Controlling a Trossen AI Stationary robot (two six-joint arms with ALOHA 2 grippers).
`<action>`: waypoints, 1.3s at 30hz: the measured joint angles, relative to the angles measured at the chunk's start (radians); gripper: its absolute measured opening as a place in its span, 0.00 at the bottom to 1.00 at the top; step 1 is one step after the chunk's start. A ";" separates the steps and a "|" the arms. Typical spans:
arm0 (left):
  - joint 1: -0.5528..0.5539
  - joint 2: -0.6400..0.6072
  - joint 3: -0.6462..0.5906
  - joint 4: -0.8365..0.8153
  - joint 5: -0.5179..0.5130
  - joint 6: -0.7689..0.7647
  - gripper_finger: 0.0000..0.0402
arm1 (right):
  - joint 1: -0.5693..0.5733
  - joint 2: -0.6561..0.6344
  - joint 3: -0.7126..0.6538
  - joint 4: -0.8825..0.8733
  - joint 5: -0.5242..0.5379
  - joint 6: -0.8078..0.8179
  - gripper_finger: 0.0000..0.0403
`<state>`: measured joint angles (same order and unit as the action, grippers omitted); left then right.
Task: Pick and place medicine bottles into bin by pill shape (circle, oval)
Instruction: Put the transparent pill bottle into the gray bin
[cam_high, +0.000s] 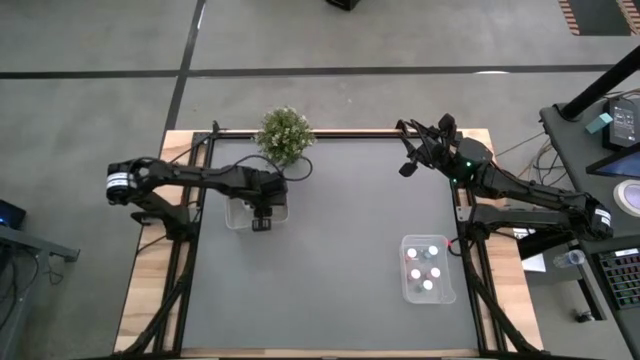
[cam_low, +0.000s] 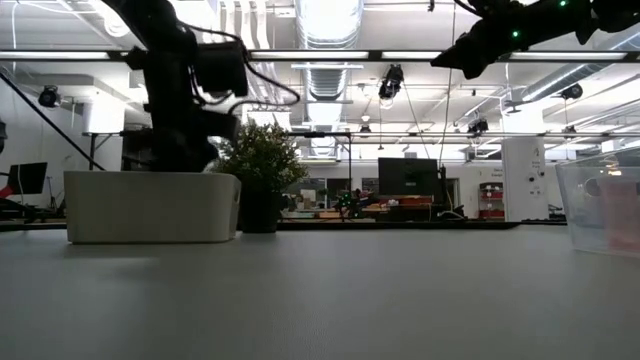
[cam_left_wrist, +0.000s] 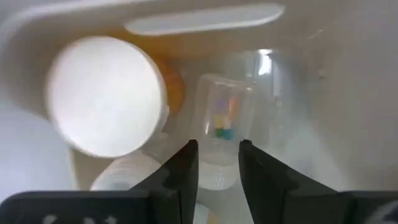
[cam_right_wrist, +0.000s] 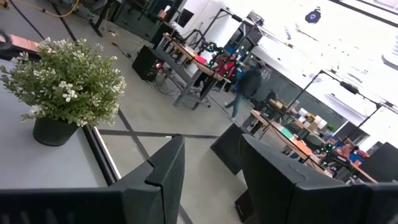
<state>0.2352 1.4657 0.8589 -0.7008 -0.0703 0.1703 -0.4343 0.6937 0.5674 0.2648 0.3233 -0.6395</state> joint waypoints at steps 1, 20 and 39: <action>0.000 -0.017 0.000 -0.002 -0.001 0.000 0.23 | 0.000 0.000 0.000 0.001 0.000 0.000 0.36; -0.002 -0.014 -0.002 0.009 0.029 -0.035 0.28 | 0.000 0.000 0.000 0.000 0.000 0.014 0.36; -0.002 0.050 -0.038 0.113 -0.004 -0.031 0.55 | 0.000 0.000 0.000 -0.004 0.000 0.007 0.36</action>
<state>0.2337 1.5154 0.8213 -0.5878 -0.0746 0.1397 -0.4343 0.6937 0.5674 0.2608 0.3233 -0.6327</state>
